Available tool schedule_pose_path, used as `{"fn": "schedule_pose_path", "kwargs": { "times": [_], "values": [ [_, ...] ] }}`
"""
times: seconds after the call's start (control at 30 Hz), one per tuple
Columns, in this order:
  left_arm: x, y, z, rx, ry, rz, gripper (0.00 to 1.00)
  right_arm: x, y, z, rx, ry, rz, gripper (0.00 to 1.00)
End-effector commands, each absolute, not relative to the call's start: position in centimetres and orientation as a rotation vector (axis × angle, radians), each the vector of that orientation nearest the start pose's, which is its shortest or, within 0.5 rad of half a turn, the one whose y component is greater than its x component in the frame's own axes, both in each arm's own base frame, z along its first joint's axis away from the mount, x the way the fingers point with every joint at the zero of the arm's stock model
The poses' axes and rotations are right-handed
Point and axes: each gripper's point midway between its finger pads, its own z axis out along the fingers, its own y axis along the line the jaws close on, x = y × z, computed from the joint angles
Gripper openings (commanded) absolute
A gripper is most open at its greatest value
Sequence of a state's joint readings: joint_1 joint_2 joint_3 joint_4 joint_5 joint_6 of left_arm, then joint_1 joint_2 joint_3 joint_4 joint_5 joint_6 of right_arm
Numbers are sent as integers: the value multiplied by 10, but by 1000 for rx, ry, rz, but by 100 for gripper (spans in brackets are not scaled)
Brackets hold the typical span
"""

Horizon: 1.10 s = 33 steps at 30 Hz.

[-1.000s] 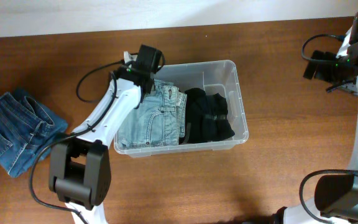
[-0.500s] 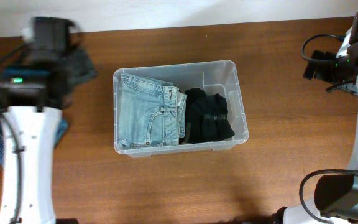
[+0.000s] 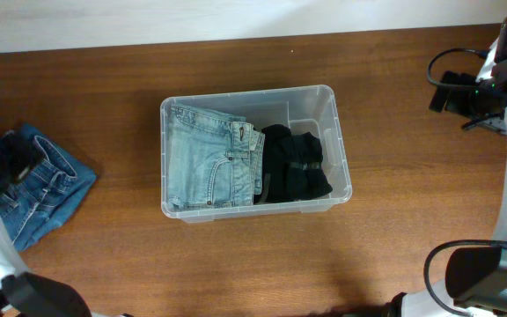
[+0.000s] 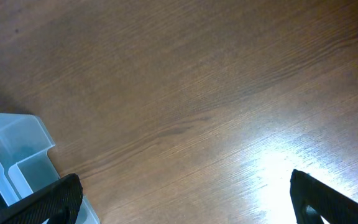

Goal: Pack container
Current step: 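Move the left gripper left to the dark blue jeans on the table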

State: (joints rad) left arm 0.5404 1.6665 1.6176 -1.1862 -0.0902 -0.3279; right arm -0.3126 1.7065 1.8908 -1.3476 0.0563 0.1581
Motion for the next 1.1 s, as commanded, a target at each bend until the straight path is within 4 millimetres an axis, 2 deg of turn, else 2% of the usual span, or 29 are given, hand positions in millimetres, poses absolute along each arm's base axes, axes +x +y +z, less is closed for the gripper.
{"fn": "schedule_pose_path", "kwargs": {
  "times": [0.0, 0.17, 0.33, 0.43, 0.63, 0.87, 1.07],
  "values": [
    [287, 221, 146, -1310, 2582, 155, 99, 362, -129, 256, 665, 2646, -131, 99],
    [262, 246, 118, -1443, 2527, 160, 99, 362, -129, 256, 666, 2646, -131, 99],
    [253, 257, 107, -1518, 2452, 46, 99, 362, -129, 256, 666, 2646, -131, 99],
    [250, 266, 105, -1518, 2435, 58, 99, 362, -129, 256, 666, 2646, -131, 99],
    [259, 278, 94, -1415, 2478, 83, 99, 362, -129, 256, 666, 2646, -131, 99],
    [270, 287, 65, -1359, 2526, 67, 99, 362, -129, 256, 666, 2646, -131, 99],
    [286, 285, 46, -1310, 2529, -39, 99, 362, -129, 256, 665, 2646, -131, 99]
  ]
}}
